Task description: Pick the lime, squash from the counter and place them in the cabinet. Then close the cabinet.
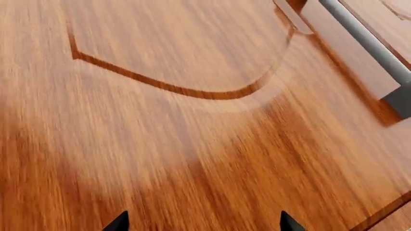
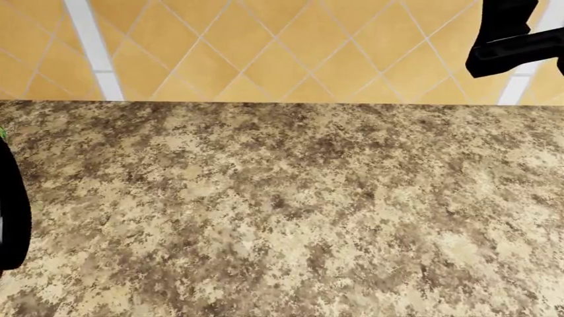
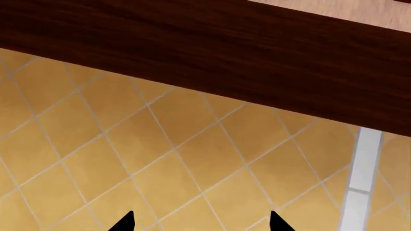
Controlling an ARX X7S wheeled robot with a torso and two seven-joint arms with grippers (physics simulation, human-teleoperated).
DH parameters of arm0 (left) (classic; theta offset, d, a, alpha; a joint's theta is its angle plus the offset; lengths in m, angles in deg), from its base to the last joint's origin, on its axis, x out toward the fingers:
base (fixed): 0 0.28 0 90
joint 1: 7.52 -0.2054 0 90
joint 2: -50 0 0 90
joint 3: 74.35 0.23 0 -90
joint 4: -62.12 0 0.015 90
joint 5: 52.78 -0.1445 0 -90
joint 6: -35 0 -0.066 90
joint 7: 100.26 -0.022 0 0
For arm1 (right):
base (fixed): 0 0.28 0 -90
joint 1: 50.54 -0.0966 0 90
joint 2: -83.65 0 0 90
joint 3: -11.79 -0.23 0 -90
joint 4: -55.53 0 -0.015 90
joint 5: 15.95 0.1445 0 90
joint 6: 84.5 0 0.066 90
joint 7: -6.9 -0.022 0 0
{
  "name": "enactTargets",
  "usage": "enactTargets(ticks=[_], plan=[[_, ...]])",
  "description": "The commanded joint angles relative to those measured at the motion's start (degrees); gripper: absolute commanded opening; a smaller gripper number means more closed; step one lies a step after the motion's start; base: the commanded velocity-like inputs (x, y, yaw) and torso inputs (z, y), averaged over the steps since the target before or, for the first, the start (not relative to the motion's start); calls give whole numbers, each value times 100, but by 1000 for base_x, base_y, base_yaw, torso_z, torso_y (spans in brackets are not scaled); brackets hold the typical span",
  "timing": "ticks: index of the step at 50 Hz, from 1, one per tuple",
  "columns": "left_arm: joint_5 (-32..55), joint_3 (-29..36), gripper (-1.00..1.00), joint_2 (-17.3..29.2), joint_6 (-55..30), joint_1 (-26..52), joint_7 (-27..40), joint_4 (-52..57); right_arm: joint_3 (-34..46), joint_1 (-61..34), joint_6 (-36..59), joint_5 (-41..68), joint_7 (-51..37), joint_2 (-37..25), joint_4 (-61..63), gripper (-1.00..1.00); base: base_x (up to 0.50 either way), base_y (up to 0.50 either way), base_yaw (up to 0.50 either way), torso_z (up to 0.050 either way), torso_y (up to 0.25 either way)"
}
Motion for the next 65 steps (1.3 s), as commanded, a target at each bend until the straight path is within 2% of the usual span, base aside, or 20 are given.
enactTargets(ticks=[1,21,30,39,51,60,65], plan=[[778,-783,100,546,-441,-740,331,1285,53,-69,31,12,-22,-21,3,100,0,0,0,0,0],[1161,-1808,100,1611,-656,-2086,693,3074,-70,-285,204,187,-87,-216,63,100,0,0,0,0,0],[826,-1970,100,2050,-290,-3097,556,3302,-500,-52,271,370,-151,-543,275,100,0,0,0,0,0],[599,-2369,100,2412,-405,-3657,826,3415,-1404,304,537,903,-350,-987,669,100,0,0,0,0,0],[883,-3439,100,2644,-570,-4410,965,3937,-2957,1064,809,1428,-566,-1319,1048,100,0,0,0,0,0],[1015,-4129,100,2692,-770,-4636,1186,4176,-4011,1435,1059,1673,-551,-1488,1168,100,0,0,0,0,0],[1322,-4746,100,2485,-1108,-4984,1394,4437,-4495,1657,1133,1686,-532,-1426,1278,100,0,0,0,0,0]])
